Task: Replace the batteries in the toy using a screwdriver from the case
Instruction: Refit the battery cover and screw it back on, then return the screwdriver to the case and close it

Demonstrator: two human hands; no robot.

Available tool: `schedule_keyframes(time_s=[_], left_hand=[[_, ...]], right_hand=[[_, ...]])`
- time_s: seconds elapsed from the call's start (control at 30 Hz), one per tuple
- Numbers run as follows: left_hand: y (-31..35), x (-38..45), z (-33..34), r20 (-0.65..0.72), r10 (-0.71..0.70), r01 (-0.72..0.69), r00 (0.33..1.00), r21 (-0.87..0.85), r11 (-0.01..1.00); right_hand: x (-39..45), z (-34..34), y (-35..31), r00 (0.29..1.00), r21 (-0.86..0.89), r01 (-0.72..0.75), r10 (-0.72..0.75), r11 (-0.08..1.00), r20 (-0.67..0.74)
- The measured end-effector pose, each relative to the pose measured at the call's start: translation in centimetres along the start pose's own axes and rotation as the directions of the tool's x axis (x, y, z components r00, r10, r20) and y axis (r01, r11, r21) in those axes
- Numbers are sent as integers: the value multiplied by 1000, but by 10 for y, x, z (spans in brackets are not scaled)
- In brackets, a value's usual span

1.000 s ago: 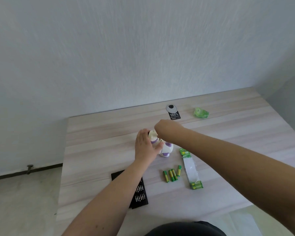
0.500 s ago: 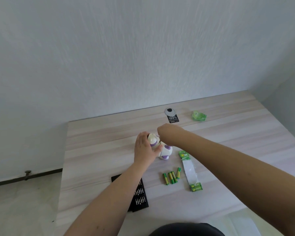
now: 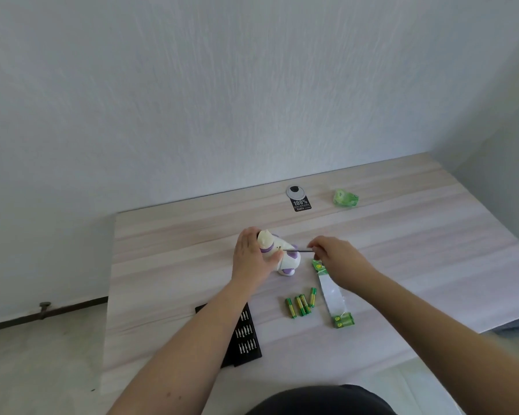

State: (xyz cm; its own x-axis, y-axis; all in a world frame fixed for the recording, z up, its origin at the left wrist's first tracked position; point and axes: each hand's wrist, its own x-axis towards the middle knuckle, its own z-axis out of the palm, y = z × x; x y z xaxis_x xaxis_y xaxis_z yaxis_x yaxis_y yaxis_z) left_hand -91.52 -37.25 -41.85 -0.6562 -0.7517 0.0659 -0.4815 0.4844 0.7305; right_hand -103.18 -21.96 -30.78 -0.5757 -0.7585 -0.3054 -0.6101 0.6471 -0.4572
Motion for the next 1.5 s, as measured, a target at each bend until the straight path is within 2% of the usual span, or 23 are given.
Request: schedule_keyframes(time_s=[0.17,0.23,0.33,0.47,0.73,0.87,0.97,1.07,1.17,1.23,1.33,1.4,1.43,1.5], left_hand=[[-3,6,-9,109,24,-26,994,21,999],[-5,7,-10,128,26,-30,991,33,999],[-5,6,-11,136,40,-46,990,41,998],[-9,7,-16,188,66,-78,980,57,995],[-12,11,-20,279,77,-111,957,108,988],[-19,19,-25,350,92,-143,932,122,982],[-26,25,-34,453,113,-214,884,179,960],[-30,28,-38,482,150,-280,863,210,937],[-33,28,-36,464,177,-312,868,232,921],[-36,30,-36,454,196,-328,869,232,916],[-37,32,-40,451,227,-356,863,225,907],[-39,34,-42,449,249,-370,858,204,906],[-39,35,-42,451,255,-374,855,197,906],[-42,37,-42,463,271,-387,844,176,905]], right_hand=[[-36,41,23,982,72,-156,146,985,122],[-43,65,25,959,71,-222,204,973,195],[-44,104,19,940,68,-275,253,959,230],[-34,139,3,953,-108,-212,230,971,195],[-18,174,-4,935,-256,-231,287,939,207],[-13,181,-1,936,-275,-236,294,932,195],[-10,183,0,939,-296,-213,279,931,200],[-7,180,0,944,-275,-196,257,941,209],[-6,171,-3,951,-188,-225,258,956,172],[-7,163,-2,954,-90,-276,284,957,97],[-5,146,6,916,151,-390,400,908,-39],[1,133,11,872,420,-425,488,802,-50],[5,126,12,854,576,-416,520,703,-17],[11,114,8,848,839,-348,521,417,93]])
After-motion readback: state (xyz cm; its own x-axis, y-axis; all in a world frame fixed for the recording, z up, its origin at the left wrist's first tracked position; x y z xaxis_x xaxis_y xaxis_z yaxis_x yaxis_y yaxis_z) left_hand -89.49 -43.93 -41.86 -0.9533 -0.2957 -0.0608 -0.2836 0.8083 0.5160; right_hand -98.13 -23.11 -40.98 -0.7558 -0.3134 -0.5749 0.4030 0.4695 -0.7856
